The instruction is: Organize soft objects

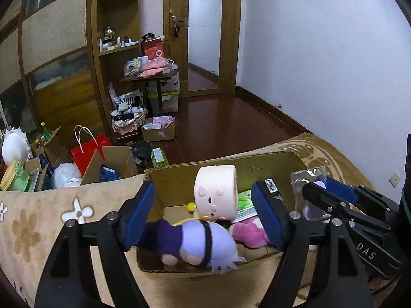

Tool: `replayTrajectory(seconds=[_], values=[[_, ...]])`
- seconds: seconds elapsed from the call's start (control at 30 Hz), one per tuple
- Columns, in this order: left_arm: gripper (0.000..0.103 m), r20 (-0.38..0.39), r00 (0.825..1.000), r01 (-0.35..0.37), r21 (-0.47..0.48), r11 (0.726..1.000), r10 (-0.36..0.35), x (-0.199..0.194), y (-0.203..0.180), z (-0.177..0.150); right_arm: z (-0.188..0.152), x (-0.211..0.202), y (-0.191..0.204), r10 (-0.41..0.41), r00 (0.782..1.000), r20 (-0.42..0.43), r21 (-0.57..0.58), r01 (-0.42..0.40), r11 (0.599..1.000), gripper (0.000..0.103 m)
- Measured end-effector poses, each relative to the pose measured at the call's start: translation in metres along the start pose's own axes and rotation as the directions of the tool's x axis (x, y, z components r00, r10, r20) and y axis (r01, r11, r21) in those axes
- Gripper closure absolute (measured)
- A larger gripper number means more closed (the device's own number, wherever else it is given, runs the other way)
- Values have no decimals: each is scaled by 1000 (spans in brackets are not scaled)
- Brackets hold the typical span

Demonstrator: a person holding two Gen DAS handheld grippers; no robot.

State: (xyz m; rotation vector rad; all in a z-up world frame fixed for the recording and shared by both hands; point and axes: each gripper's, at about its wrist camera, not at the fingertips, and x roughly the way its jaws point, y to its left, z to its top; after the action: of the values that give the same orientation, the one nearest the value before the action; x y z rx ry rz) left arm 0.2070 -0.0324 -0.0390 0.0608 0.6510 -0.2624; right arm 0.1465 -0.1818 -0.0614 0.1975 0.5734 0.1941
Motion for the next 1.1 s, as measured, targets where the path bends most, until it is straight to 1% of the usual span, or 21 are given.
replayTrajectory(seconds=[0.1, 0.17, 0.3, 0.33, 0.37, 0.43, 0.5, 0.53, 0.57, 0.63, 0.67, 0.7, 0.77, 1.0, 1.1], values=[[22, -8, 1000, -16, 3, 1000, 16, -2, 4, -2, -1, 2, -1, 8, 1000, -4, 13, -8, 1000, 66], [15, -9, 1000, -20, 21, 1000, 20, -7, 7, -4, -3, 3, -1, 8, 1000, -7, 20, -8, 1000, 66], [13, 2, 999, -52, 57, 997, 52, -21, 9, -9, -3, 0, 3, 0, 1000, -11, 12, 0, 1000, 66], [12, 3, 998, -57, 60, 997, 57, -24, 10, -11, -3, -3, 4, -5, 1000, -7, 10, 5, 1000, 62], [10, 4, 998, -59, 61, 996, 59, -27, 10, -13, -2, -7, 5, -10, 1000, 1, 7, 10, 1000, 54], [10, 11, 998, -62, 60, 996, 61, -35, 12, -15, -1, -14, 7, -21, 1000, 12, 5, 21, 1000, 46], [10, 18, 998, -65, 53, 996, 64, -44, 13, -17, 1, -22, 10, -34, 999, 18, -7, 34, 999, 44], [9, 21, 998, -65, 49, 997, 64, -50, 13, -17, 2, -25, 11, -43, 999, 20, -12, 43, 999, 38], [7, 23, 998, -66, 47, 997, 65, -53, 13, -18, 3, -31, 13, -59, 998, 25, -12, 59, 998, 28], [4, 33, 998, -62, 42, 997, 61, -65, 12, -19, 4, -41, 15, -61, 997, 36, -5, 61, 998, 20], [3, 38, 997, -63, 41, 997, 61, -69, 11, -19, 5, -47, 16, -59, 998, 38, 0, 60, 998, 18], [3, 44, 997, -63, 40, 997, 62, -75, 10, -20, 6, -52, 17, -60, 997, 38, 1, 60, 998, 14], [2, 45, 997, -65, 38, 997, 63, -84, 8, -21, 8, -63, 19, -72, 997, 42, -6, 72, 997, 1], [2, 36, 996, -80, 11, 997, 80, -116, 8, -31, 19, -112, 32, -93, 993, 78, -31, 96, 995, 0], [2, 51, 995, -91, 18, 996, 90, -135, 8, -35, 21, -131, 38, -104, 990, 94, -39, 108, 993, 0]])
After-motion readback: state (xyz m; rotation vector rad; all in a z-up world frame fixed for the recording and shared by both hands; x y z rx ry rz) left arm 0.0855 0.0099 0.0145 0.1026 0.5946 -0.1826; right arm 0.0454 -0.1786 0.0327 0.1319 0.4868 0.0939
